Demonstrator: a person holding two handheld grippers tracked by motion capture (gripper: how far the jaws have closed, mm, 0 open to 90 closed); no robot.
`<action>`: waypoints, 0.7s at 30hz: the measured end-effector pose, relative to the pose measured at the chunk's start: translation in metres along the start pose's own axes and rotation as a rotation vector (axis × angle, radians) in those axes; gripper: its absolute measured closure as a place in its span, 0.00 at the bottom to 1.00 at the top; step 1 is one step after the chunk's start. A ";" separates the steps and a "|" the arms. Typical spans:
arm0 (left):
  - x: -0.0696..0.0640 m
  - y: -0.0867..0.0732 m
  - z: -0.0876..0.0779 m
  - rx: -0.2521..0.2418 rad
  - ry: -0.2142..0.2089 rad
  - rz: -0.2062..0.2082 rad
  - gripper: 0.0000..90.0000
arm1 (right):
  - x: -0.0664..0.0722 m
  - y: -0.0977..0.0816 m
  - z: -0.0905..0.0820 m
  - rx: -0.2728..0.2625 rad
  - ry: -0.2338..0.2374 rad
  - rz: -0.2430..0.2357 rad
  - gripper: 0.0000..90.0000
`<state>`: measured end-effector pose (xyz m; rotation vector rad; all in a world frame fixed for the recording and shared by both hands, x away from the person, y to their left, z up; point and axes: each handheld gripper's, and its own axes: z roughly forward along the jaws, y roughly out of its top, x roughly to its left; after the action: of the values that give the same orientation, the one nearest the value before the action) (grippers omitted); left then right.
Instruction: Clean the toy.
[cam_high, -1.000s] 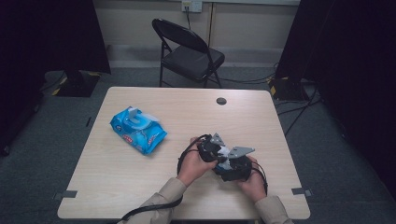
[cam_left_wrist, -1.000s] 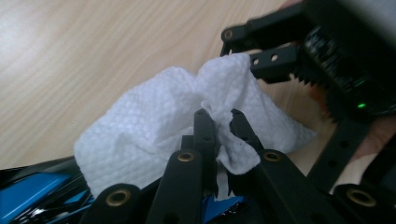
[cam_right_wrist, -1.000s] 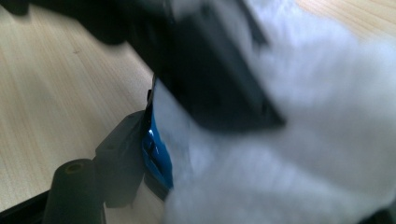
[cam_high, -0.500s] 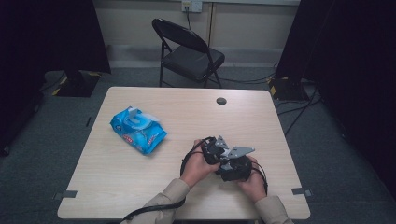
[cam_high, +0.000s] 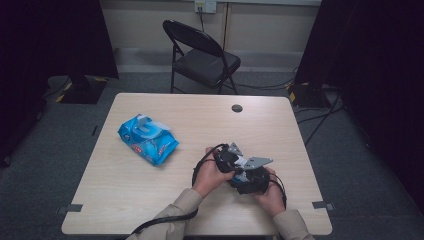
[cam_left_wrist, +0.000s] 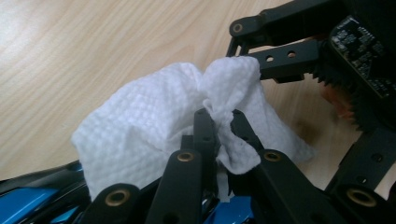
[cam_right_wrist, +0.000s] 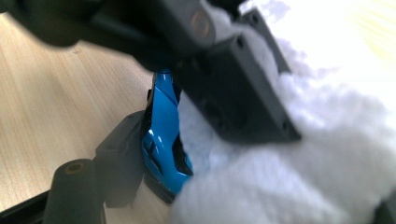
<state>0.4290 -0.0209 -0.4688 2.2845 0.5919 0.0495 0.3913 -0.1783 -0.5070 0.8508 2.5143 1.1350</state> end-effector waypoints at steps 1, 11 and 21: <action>0.001 0.000 -0.001 -0.002 0.005 0.000 0.94 | 0.000 0.000 0.000 0.000 0.000 0.000 0.29; 0.014 0.001 -0.008 -0.010 0.038 -0.010 0.94 | 0.000 0.000 0.000 0.000 0.000 0.000 0.29; 0.023 -0.001 -0.015 -0.021 0.063 -0.020 0.94 | 0.000 0.000 0.000 0.000 -0.001 0.000 0.29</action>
<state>0.4463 -0.0003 -0.4622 2.2631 0.6444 0.1183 0.3912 -0.1783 -0.5070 0.8509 2.5142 1.1339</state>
